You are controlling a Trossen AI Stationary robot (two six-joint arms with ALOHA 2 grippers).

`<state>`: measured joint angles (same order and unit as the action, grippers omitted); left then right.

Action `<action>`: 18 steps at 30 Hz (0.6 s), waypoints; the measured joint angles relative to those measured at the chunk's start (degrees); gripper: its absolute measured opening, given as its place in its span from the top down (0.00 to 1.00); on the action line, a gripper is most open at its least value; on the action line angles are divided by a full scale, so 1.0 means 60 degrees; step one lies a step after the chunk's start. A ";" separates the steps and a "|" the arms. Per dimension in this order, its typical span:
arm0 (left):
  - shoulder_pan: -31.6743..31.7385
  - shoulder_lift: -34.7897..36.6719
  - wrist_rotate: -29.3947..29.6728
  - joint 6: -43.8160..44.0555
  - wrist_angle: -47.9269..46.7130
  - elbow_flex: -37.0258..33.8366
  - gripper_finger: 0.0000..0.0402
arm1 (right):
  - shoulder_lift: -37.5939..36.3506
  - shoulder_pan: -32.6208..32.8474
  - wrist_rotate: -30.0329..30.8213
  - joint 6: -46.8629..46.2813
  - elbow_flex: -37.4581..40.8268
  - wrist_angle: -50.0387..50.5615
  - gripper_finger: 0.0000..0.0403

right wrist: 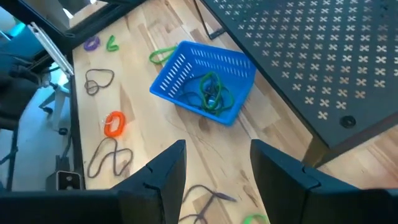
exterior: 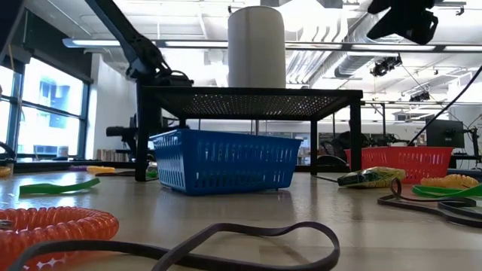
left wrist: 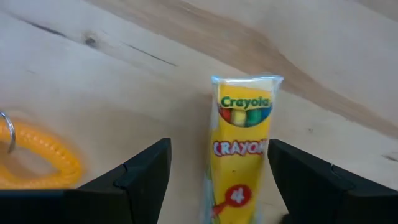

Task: Pick & Place Office Desk Supplies
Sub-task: Put the yellow crayon box into the green bin

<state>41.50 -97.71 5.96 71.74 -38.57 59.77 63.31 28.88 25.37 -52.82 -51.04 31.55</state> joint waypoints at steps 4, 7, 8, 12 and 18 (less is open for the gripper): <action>-0.0008 -0.0210 0.0069 -0.0352 0.0024 0.0000 0.35 | 0.0000 0.0000 0.0003 0.0000 0.0021 -0.0063 0.59; -0.0008 -0.0397 0.0069 -0.0623 0.0027 0.0015 0.35 | 0.0000 0.0000 0.0002 0.0006 0.0021 0.0036 0.59; -0.0012 -0.0440 0.0029 -0.0721 0.0004 0.0030 0.35 | 0.0000 0.0000 0.0003 0.0004 0.0021 0.0060 0.59; -0.0034 -0.0601 -0.0132 -0.0823 -0.0036 0.0047 0.36 | 0.0000 0.0000 0.0009 -0.0009 0.0021 0.0183 0.59; -0.0023 -0.0607 -0.0191 -0.1242 -0.0125 0.0033 0.47 | 0.0000 0.0000 0.0053 -0.0010 0.0021 0.0194 0.59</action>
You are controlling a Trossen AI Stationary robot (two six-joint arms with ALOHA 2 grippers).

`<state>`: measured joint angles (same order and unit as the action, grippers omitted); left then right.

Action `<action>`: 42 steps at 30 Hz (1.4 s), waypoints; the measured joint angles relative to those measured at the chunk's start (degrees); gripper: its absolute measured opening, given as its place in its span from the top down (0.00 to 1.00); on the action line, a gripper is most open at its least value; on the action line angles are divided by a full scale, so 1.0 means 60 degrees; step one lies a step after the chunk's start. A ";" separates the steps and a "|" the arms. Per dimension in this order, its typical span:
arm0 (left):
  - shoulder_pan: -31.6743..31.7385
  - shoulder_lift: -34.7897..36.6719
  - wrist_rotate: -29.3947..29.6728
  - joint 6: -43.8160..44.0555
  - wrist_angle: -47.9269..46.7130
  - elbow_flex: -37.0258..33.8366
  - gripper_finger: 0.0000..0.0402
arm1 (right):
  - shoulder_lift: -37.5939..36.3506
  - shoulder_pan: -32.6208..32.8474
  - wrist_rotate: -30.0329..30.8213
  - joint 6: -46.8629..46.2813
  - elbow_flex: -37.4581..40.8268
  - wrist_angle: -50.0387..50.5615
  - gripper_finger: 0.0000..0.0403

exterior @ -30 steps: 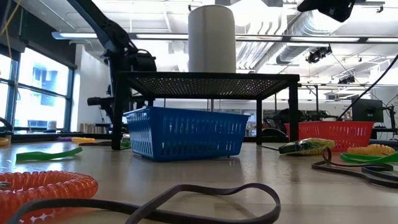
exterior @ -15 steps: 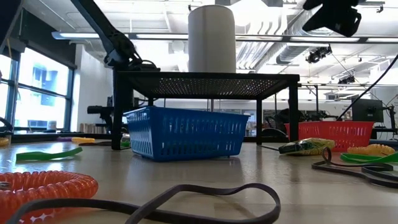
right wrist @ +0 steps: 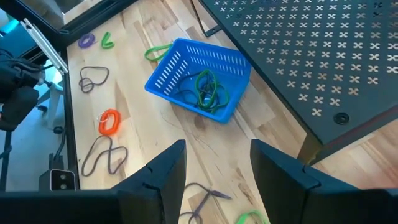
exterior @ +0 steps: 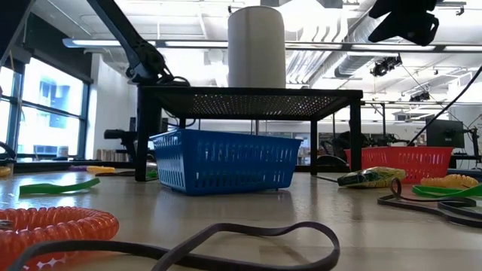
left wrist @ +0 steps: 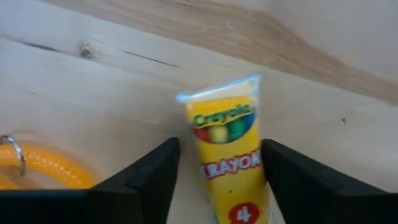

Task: Pick & Place Office Desk Supplies
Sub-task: Put the yellow crayon box into the green bin

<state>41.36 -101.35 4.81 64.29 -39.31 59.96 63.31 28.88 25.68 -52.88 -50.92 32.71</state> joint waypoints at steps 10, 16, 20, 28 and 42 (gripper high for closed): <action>0.0000 0.0119 -0.0050 -0.0953 -0.0236 -0.0018 0.73 | 0.0000 0.0000 0.0238 -0.0065 0.0000 -0.0069 0.59; -0.0004 0.0894 -0.0340 -0.1351 -0.0256 -0.0060 0.69 | 0.0000 0.0000 0.0224 -0.0183 0.0000 -0.0069 0.59; -0.0004 0.1695 -0.0586 -0.1792 -0.0388 -0.0051 0.70 | 0.0000 0.0000 0.0206 -0.0182 0.0000 -0.0069 0.59; -0.0100 0.4062 -0.0606 -0.2251 -0.0473 -0.0047 0.72 | 0.0000 0.0000 0.0133 -0.0156 0.0000 -0.0288 0.59; -0.2669 0.7817 -0.1102 -0.2510 0.2417 -0.0040 0.72 | 0.0000 -0.0034 -0.0053 0.0909 0.0007 -0.2310 0.59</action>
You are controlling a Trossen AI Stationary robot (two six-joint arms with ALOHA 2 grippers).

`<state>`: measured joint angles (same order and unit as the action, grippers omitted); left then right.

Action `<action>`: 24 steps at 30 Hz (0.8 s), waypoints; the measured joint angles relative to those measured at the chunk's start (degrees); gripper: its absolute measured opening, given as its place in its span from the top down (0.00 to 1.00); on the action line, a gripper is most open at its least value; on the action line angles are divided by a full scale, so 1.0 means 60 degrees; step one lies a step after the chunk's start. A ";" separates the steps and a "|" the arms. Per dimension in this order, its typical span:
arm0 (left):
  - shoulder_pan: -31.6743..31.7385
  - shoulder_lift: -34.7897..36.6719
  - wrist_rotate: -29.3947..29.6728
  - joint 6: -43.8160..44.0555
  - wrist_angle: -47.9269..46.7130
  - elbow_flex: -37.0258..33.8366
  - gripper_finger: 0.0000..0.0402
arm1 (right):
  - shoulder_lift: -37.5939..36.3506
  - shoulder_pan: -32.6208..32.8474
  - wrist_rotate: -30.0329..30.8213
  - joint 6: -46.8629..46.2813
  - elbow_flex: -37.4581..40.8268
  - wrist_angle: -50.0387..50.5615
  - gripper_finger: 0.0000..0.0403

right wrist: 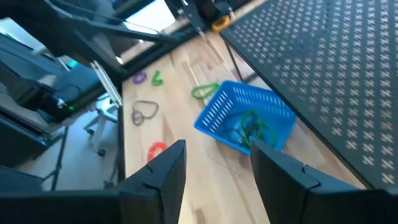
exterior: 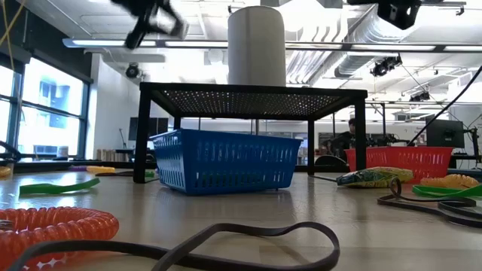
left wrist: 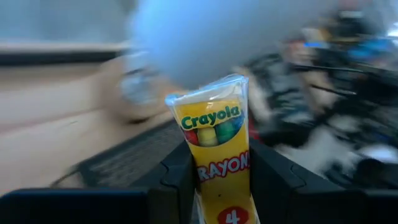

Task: Pick & Place Office Desk Supplies
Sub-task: Put the yellow crayon box into the green bin

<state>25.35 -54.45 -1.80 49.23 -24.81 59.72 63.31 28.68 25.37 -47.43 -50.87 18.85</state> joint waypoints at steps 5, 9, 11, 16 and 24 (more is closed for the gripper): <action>-0.1787 0.0242 0.0004 -0.1328 0.2323 0.0007 0.72 | 0.0000 -0.0264 -0.0368 0.0479 0.0000 -0.1215 0.59; -0.3250 -0.0058 0.0040 -0.2487 0.4165 0.0011 0.72 | 0.0000 -0.0657 -0.0886 0.1056 0.0000 -0.2326 0.59; -0.3905 -0.0318 0.0234 -0.2972 0.5103 0.0011 0.72 | 0.0000 -0.0831 -0.0841 0.1487 0.0000 -0.2788 0.59; -0.5295 -0.1027 0.1192 -0.4630 0.6786 0.0022 0.72 | 0.0004 -0.1123 -0.0265 0.2168 0.0000 -0.3935 0.59; -0.6156 -0.2561 0.2020 -0.5527 0.8115 0.0026 0.72 | 0.1026 -0.1223 -0.0277 0.4161 -0.0010 -0.6294 0.59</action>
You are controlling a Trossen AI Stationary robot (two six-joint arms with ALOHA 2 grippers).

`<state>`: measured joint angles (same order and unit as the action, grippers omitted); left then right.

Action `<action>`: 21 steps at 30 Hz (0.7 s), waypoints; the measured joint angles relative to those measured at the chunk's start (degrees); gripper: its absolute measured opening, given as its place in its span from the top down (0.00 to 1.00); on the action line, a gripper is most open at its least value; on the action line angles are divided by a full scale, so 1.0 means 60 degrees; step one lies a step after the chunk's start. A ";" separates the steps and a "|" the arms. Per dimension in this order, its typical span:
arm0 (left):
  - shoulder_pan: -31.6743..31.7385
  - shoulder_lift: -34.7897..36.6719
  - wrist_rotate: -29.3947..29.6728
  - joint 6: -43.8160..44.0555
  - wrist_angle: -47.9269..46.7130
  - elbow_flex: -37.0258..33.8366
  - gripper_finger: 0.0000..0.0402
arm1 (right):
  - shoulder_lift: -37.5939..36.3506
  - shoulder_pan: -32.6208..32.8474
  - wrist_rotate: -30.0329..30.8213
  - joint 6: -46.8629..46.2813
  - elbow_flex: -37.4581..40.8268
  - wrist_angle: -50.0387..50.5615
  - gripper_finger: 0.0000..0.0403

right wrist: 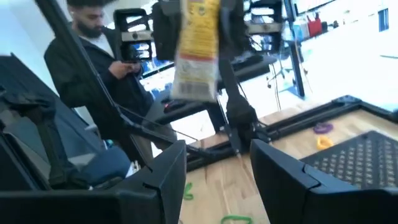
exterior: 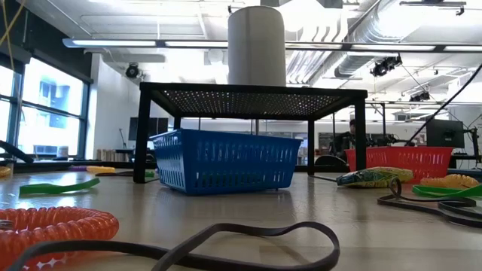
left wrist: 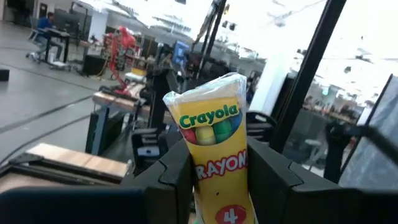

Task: Pick & Place Office Desk Supplies
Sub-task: Put the yellow crayon box into the green bin

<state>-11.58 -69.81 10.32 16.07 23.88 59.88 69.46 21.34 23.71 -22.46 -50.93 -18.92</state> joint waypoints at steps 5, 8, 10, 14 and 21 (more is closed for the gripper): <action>-0.0042 -0.0657 0.0013 -0.0054 0.0242 -0.0004 0.72 | 0.0872 -0.0073 -0.0049 -0.0274 0.0008 -0.0931 0.59; -0.0042 -0.0735 0.0013 -0.0050 0.0214 -0.0007 0.72 | 0.0945 -0.0246 -0.0359 -0.0474 0.0014 -0.1214 0.59; -0.0042 -0.0782 0.0013 -0.0031 0.0227 0.0000 0.72 | 0.0964 -0.0365 -0.0564 -0.0642 0.0014 -0.1286 0.58; -0.0042 -0.0910 0.0010 -0.0025 0.0154 -0.0004 0.72 | 0.0982 -0.0636 -0.1047 -0.1194 0.0014 -0.1254 0.52; -0.0041 -0.1036 0.0009 0.0005 0.0121 -0.0007 0.72 | 0.0978 -0.0854 -0.1466 -0.0885 0.0014 -0.1376 0.33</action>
<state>-11.83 -76.03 10.37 16.10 24.61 59.83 75.33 16.22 14.91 -27.77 -50.85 -27.17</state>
